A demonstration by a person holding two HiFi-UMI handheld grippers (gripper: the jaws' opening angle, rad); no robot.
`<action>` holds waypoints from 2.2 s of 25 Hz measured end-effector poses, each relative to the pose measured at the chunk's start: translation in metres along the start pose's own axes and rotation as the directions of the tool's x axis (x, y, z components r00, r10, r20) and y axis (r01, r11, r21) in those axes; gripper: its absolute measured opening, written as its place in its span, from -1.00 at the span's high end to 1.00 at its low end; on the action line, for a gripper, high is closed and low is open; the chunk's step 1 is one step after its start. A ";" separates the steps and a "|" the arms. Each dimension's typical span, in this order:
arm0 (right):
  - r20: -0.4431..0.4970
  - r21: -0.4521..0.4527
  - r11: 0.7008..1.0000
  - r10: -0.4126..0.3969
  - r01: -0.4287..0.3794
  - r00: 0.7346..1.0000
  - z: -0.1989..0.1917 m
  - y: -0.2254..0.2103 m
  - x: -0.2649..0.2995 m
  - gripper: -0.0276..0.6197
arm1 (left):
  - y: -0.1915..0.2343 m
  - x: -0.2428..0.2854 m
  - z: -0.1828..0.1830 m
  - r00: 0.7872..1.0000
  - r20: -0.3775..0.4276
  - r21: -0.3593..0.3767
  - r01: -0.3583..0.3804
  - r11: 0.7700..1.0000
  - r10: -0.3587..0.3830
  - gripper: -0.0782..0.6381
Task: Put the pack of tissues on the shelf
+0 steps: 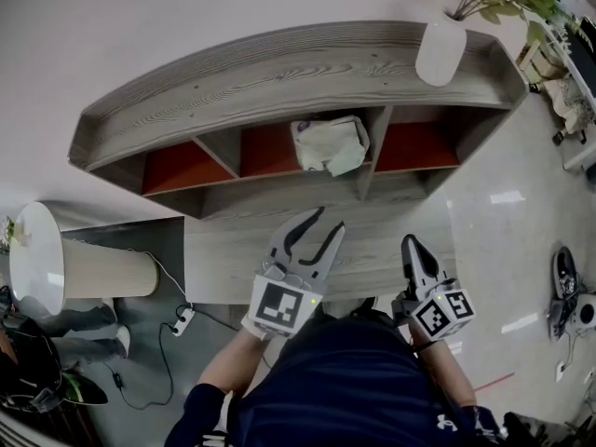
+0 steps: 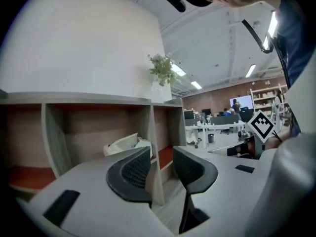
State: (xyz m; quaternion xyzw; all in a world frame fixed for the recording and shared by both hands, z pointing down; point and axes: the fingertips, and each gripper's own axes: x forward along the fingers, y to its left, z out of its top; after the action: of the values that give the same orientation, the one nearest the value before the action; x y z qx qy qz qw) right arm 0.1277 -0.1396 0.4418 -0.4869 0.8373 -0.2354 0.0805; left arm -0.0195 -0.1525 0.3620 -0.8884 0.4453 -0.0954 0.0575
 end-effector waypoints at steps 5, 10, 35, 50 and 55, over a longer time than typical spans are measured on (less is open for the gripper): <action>0.019 -0.067 0.998 0.018 -0.017 1.000 0.015 0.017 0.006 0.88 | 0.012 -0.025 -0.017 0.996 0.006 -0.169 -0.081 0.982 0.083 0.58; 0.039 -0.126 0.991 0.058 -0.053 0.998 0.030 0.038 0.013 0.88 | 0.012 -0.041 -0.008 0.996 0.084 -0.198 -0.026 0.980 0.043 0.74; 0.098 -0.233 0.971 0.085 -0.060 0.992 0.042 0.081 -0.008 0.88 | -0.025 -0.045 -0.029 0.993 0.054 -0.257 0.118 0.959 -0.108 0.74; 0.096 -0.221 0.975 0.057 -0.035 0.994 0.038 0.070 -0.010 0.88 | -0.027 -0.042 -0.038 0.994 0.029 -0.279 0.108 0.954 -0.104 0.74; 0.092 -0.219 0.975 0.054 -0.033 0.994 0.037 0.068 -0.010 0.88 | -0.030 -0.039 -0.042 0.992 0.017 -0.279 0.125 0.952 -0.125 0.74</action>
State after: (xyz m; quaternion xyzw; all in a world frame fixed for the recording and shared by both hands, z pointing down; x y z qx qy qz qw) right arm 0.0934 -0.1148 0.3764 -0.4853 0.8635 -0.1166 0.0726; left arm -0.0282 -0.1041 0.4040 -0.9139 0.3973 -0.0353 -0.0749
